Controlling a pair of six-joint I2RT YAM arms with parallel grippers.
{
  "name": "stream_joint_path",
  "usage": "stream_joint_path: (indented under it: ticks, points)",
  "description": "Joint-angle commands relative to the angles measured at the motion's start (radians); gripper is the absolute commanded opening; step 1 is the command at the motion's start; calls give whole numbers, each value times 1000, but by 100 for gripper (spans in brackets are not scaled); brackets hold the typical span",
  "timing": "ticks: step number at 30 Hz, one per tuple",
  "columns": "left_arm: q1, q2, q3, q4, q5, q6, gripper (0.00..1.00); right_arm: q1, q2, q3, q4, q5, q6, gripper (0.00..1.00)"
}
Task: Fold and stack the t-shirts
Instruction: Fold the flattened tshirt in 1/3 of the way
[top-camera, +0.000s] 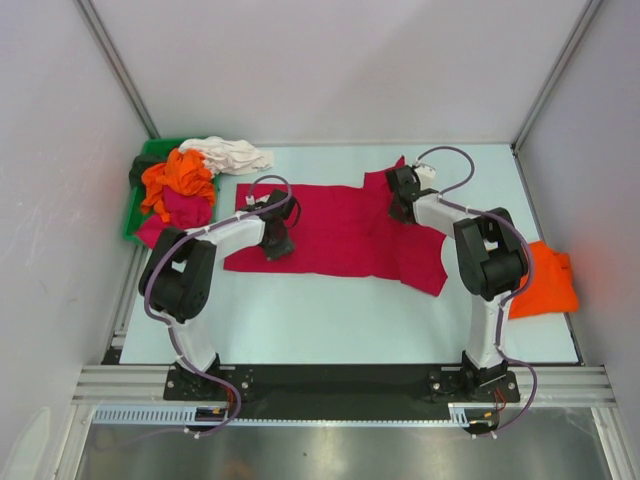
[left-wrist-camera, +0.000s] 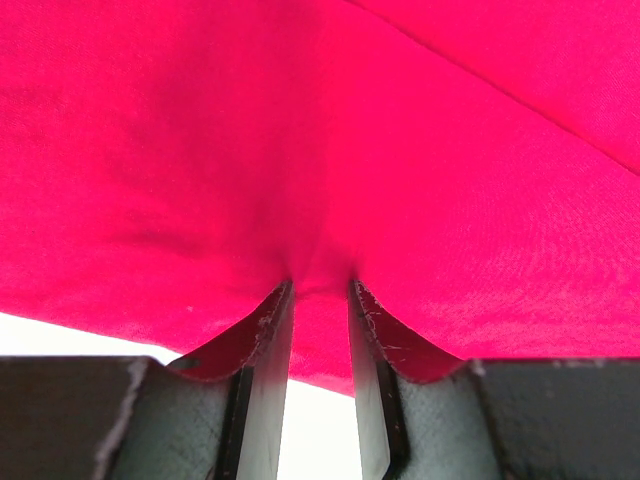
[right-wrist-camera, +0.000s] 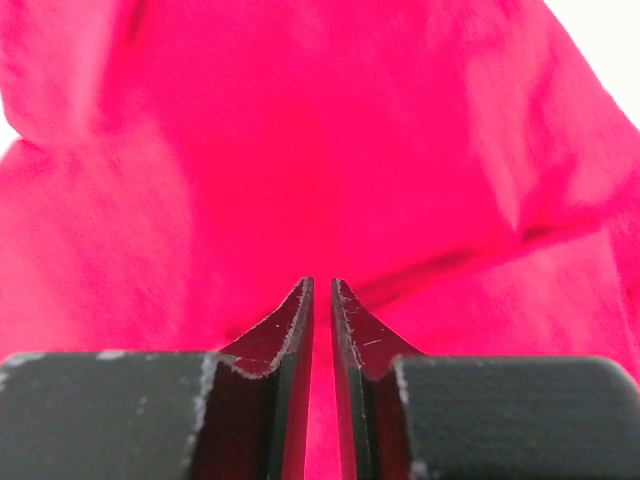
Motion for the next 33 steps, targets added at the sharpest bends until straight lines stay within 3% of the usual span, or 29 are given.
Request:
stream_joint_path:
  ticks: [1, 7, 11, 14, 18, 20, 26, 30, 33]
  points:
    - [0, 4, -6, 9, 12, -8, 34, -3, 71, 109, -8, 9, -30, 17]
    - [0, 1, -7, 9, 12, -5, 34, -7, 111, 145, -13, 30, -45, 16]
    - [0, -46, -1, 17, -18, 7, 33, 8, -57, 71, 88, 4, -82, 20]
    - [0, -82, 51, -6, -77, 57, 33, 14, -108, 129, 6, -40, -110, 32]
    - [32, -59, 171, -47, -101, 136, 36, 3, -85, 276, -103, -60, -144, 55]
    - [51, -22, 249, -72, -69, 140, 36, -21, -49, 353, -160, -65, -150, 58]
    - [100, 22, 396, -100, -69, 168, 37, -90, 157, 622, -219, -83, -115, 54]
    - [125, 36, 409, -112, -46, 167, 37, -132, 284, 741, -219, -112, -91, 45]
    - [128, 26, 375, -107, -42, 154, 37, -149, 390, 853, -235, -137, -110, 44]
